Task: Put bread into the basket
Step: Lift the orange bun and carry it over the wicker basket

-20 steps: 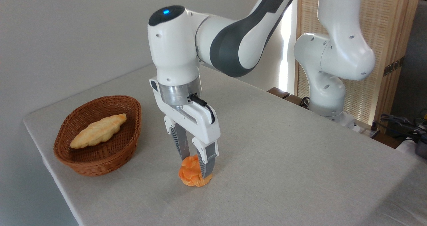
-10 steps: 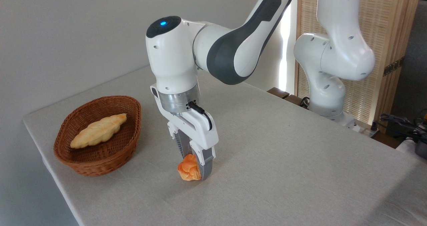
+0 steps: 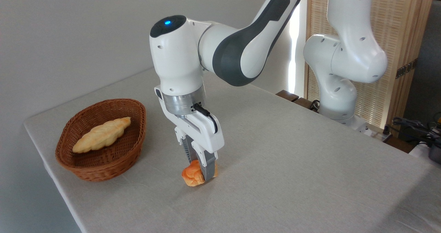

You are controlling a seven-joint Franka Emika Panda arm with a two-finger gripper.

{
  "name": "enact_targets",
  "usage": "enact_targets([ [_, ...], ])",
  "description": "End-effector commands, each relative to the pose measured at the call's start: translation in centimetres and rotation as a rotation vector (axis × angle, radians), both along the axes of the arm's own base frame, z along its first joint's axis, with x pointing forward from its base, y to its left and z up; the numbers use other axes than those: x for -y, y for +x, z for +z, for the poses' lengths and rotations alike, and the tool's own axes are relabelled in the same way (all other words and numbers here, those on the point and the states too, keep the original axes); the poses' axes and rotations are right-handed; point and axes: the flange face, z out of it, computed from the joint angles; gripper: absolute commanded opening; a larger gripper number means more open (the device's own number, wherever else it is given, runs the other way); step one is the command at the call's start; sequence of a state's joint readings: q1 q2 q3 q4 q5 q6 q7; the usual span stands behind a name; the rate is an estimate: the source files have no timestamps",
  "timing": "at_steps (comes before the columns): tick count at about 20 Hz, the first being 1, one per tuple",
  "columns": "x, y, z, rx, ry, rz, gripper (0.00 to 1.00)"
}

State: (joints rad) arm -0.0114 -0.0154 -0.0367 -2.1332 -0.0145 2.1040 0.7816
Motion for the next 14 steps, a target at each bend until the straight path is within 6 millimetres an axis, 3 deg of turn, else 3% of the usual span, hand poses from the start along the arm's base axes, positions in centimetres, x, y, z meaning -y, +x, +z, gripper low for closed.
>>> enact_targets([
  [1, 1.7, 0.9, 4.4, -0.044, -0.004, -0.043, 0.28],
  [7, 6.6, 1.0, 10.5, -0.071, -0.095, -0.109, 0.3],
  [10, 9.8, 2.4, 10.8, -0.04, -0.274, -0.05, 0.3],
  [12, 11.3, 3.5, 10.5, 0.007, -0.31, 0.012, 0.37],
  [14, 15.7, 4.2, 9.3, 0.053, -0.335, 0.053, 0.37],
])
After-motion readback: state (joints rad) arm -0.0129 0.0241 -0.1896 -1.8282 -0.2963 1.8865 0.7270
